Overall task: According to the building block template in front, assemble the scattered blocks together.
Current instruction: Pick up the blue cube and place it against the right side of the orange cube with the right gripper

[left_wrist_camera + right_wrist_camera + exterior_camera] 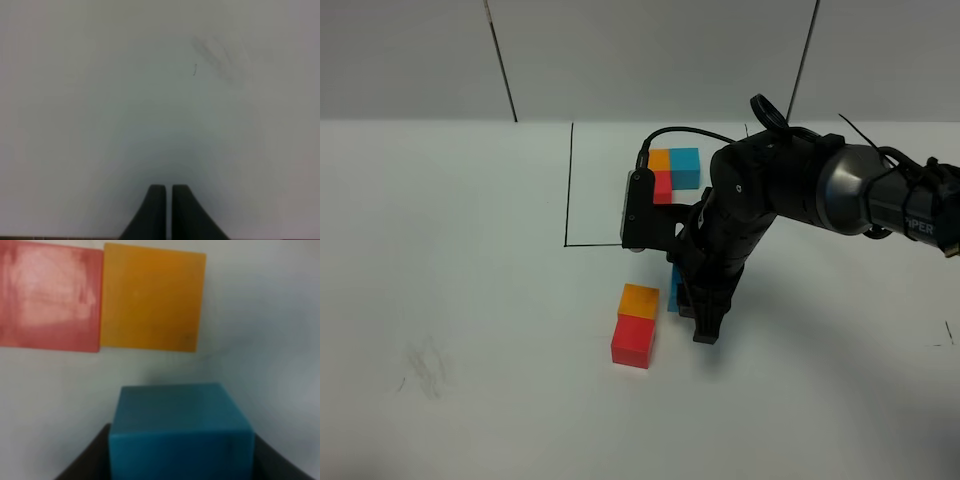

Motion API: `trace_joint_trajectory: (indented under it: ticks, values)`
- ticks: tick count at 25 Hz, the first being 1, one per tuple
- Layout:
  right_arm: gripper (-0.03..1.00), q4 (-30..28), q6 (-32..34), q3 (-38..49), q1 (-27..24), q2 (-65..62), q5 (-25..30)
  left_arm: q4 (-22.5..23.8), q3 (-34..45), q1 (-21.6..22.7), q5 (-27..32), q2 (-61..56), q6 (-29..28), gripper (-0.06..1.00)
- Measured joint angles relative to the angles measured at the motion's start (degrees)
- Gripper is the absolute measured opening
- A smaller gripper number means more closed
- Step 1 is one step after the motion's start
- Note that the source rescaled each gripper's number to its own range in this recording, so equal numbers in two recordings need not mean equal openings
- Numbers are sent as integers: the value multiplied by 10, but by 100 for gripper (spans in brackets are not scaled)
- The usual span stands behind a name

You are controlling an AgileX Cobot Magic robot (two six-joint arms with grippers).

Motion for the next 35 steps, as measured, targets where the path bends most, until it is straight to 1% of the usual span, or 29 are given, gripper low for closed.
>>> trace_joint_trajectory:
  ticks: [7,15,24,35]
  values:
    - [56,-1,18,0,0,2,-9,28,1,0,-1,0,0,0]
    - [56,-2,32,0,0,2,-11,30,1,0,-1,0,0,0]
    - [56,21,18,0,0,2,-10,30,1,0,-1,0,0,0]
    - [56,23,18,0,12,3,-5,30,1,0,-1,0,0,0]
